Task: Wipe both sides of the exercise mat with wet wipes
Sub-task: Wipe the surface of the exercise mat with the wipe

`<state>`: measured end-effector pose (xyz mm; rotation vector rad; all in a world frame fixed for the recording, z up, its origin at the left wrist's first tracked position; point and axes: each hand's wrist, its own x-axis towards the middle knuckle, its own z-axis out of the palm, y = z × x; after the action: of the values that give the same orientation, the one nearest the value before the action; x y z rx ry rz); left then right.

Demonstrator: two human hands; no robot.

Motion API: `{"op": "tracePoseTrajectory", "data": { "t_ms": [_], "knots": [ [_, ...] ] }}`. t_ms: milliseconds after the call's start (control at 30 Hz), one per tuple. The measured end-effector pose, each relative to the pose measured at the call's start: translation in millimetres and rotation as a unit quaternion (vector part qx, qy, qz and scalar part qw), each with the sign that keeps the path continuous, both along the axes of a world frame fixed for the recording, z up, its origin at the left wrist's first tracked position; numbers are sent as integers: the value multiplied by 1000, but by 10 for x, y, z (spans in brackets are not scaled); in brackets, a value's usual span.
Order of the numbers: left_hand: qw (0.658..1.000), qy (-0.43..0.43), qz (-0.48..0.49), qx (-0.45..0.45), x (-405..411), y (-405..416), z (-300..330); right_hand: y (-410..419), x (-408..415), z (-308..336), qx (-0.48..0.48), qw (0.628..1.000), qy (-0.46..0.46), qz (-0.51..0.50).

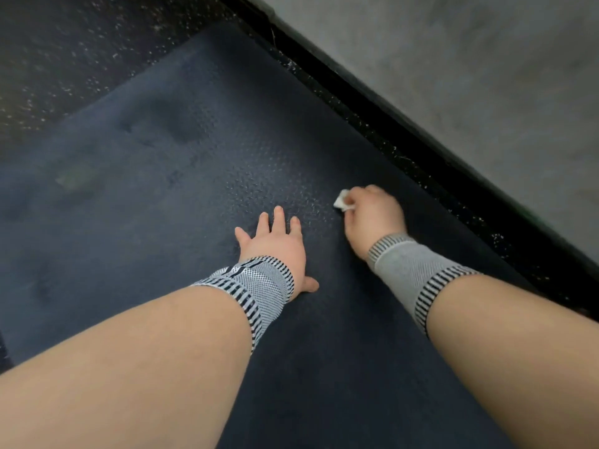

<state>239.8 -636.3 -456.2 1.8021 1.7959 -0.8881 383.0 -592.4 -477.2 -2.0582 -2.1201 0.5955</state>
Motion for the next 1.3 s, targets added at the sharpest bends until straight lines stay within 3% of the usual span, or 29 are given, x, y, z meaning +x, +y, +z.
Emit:
{"op": "tracePoseTrajectory", "data": {
  "t_ms": [67, 233, 500, 767, 867, 1033, 1100, 1200, 1300],
  "knots": [
    [1000, 1, 0, -1, 3, -2, 11, 25, 15, -4, 8, 998, 3, 68],
    [1000, -1, 5, -13, -12, -1, 14, 405, 359, 100, 21, 996, -31, -85],
    [1000, 8, 3, -20, -11, -2, 26, -6, 620, 90, -15, 988, -5, -150],
    [998, 25, -64, 0, -52, 18, 54, -413, 392, 42, -49, 949, -6, -312],
    [995, 16, -98, 25, -130, -13, 42, -522, -32, 79, -45, 959, 11, -280],
    [987, -23, -148, 53, -353, 16, 23, -664, -521, 64, -68, 995, 12, -71],
    [982, -35, -177, 62, -448, 24, 12, -540, -395, 77, -23, 993, 2, -112],
    [976, -56, -197, 75, -532, 11, -31, -234, -114, 96, 18, 966, -37, -255],
    [973, -81, -196, 90, -592, 4, -75, -209, -306, 72, -13, 965, -50, -258]
  ]
}}
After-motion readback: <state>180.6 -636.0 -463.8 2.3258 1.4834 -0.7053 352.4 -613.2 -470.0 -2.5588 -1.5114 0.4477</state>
